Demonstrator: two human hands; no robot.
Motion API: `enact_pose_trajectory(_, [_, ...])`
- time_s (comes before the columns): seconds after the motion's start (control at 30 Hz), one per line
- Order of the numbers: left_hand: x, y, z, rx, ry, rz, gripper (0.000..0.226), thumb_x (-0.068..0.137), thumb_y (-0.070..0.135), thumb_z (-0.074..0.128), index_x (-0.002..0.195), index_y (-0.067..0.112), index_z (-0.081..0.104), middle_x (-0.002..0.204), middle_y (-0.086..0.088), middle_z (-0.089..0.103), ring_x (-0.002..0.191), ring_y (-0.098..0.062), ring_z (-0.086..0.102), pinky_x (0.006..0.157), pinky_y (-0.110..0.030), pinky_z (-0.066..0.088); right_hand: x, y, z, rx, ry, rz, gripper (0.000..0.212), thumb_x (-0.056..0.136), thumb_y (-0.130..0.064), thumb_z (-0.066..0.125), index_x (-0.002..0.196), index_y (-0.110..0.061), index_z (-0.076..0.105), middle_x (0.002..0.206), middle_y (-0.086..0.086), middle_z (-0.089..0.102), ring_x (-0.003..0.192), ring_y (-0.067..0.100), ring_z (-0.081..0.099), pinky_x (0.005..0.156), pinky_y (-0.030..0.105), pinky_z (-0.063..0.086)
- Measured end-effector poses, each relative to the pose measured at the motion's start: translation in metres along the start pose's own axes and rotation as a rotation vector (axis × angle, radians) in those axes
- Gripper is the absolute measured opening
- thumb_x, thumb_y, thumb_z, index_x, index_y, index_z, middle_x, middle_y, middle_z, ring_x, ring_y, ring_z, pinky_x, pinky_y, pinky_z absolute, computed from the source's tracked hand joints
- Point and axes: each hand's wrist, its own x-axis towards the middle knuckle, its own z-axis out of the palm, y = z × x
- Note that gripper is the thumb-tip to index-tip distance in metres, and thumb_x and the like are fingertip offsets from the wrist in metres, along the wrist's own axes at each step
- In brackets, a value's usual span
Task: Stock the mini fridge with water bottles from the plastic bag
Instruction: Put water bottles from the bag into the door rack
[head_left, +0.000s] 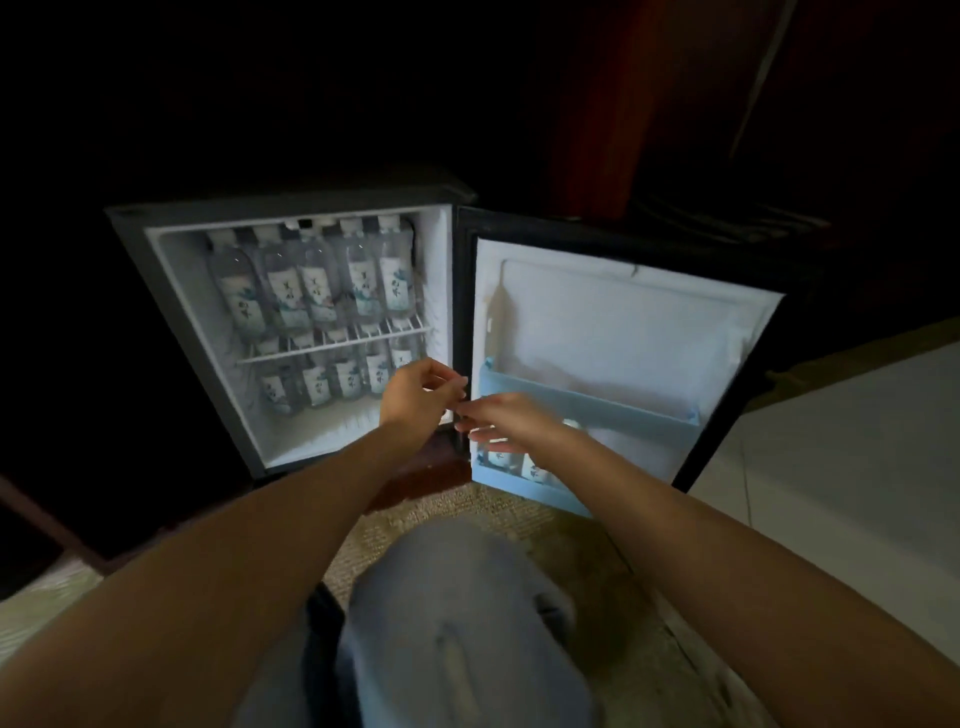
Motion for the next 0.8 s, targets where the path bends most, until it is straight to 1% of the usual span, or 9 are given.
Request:
enact_pose_trajectory(0.1, [-0.011,0.015,-0.037,0.020,0.038,0.008,0.019,0.086,0.008,0.067,0.071,0.018,0.061,0.067,0.002,0.064,0.066,-0.017,0.060,0.072,-0.035,0.052,-0.010,-0.027,0.028,0.045,-0.090,-0.076,0.033,0.088,-0.040,0.064,0.109,-0.015,0.067,0.098,0.000,0.071,0.086,0.012,0.063,0.086,0.027,0.049])
enact_pose_trajectory(0.17, [-0.017,0.017,-0.069,0.043,0.059,-0.014,0.019,0.087,0.007,0.065,0.071,0.016,0.061,0.065,0.001,0.062,0.060,-0.013,0.058,0.066,-0.031,0.051,-0.013,-0.041,0.051,0.053,-0.145,-0.119,0.033,0.089,-0.036,0.064,0.112,-0.012,0.067,0.097,-0.001,0.070,0.085,0.012,0.062,0.083,0.026,0.048])
enact_pose_trajectory(0.23, [-0.025,0.014,-0.107,0.068,0.081,-0.067,0.019,0.088,0.007,0.064,0.071,0.015,0.061,0.066,0.000,0.062,0.058,-0.013,0.057,0.061,-0.025,0.048,-0.013,-0.054,0.078,0.069,-0.194,-0.153,0.026,0.090,-0.031,0.063,0.109,-0.014,0.066,0.097,0.000,0.069,0.085,0.013,0.062,0.079,0.025,0.047])
enact_pose_trajectory(0.37, [-0.053,-0.002,-0.195,0.063,0.242,-0.181,0.020,0.089,0.008,0.063,0.071,0.016,0.061,0.071,-0.002,0.063,0.062,-0.013,0.057,0.063,-0.023,0.047,-0.015,-0.078,0.145,0.092,-0.309,-0.172,0.011,0.091,-0.023,0.063,0.100,-0.016,0.064,0.088,-0.001,0.068,0.081,0.014,0.062,0.084,0.027,0.047])
enact_pose_trajectory(0.47, [-0.094,-0.016,-0.264,0.054,0.365,-0.282,0.016,0.093,0.011,0.058,0.078,0.016,0.061,0.076,0.000,0.065,0.067,-0.012,0.059,0.068,-0.024,0.050,-0.025,-0.094,0.203,0.065,-0.430,-0.182,0.007,0.093,-0.021,0.060,0.099,-0.017,0.063,0.086,-0.003,0.067,0.076,0.009,0.062,0.074,0.022,0.048])
enact_pose_trajectory(0.57, [-0.147,-0.031,-0.331,-0.094,0.474,-0.395,0.025,0.096,0.005,0.049,0.074,0.010,0.059,0.065,-0.003,0.064,0.056,-0.014,0.057,0.058,-0.022,0.045,-0.046,-0.107,0.267,0.009,-0.549,-0.212,0.019,0.093,-0.022,0.061,0.111,-0.014,0.065,0.100,0.002,0.069,0.092,0.014,0.064,0.088,0.030,0.050])
enact_pose_trajectory(0.63, [-0.190,-0.039,-0.372,-0.156,0.519,-0.451,0.026,0.097,0.004,0.046,0.074,0.007,0.057,0.059,-0.002,0.063,0.046,-0.010,0.055,0.049,-0.018,0.042,-0.065,-0.113,0.312,-0.022,-0.636,-0.244,0.020,0.093,-0.021,0.061,0.111,-0.013,0.065,0.100,0.002,0.069,0.092,0.015,0.064,0.091,0.032,0.049])
enact_pose_trajectory(0.73, [-0.263,-0.055,-0.424,-0.008,0.628,-0.521,0.005,0.092,0.010,0.060,0.088,0.008,0.062,0.078,-0.005,0.063,0.064,-0.013,0.059,0.061,-0.022,0.047,-0.100,-0.120,0.383,-0.090,-0.776,-0.267,0.020,0.093,-0.020,0.061,0.111,-0.013,0.064,0.093,0.000,0.068,0.080,0.011,0.063,0.080,0.026,0.049])
enact_pose_trajectory(0.8, [-0.315,-0.063,-0.454,0.046,0.677,-0.578,0.003,0.090,0.011,0.063,0.093,0.011,0.064,0.081,-0.002,0.065,0.069,-0.014,0.059,0.064,-0.023,0.048,-0.127,-0.122,0.428,-0.145,-0.872,-0.268,0.015,0.092,-0.019,0.061,0.107,-0.015,0.063,0.089,0.000,0.067,0.075,0.010,0.061,0.074,0.023,0.047])
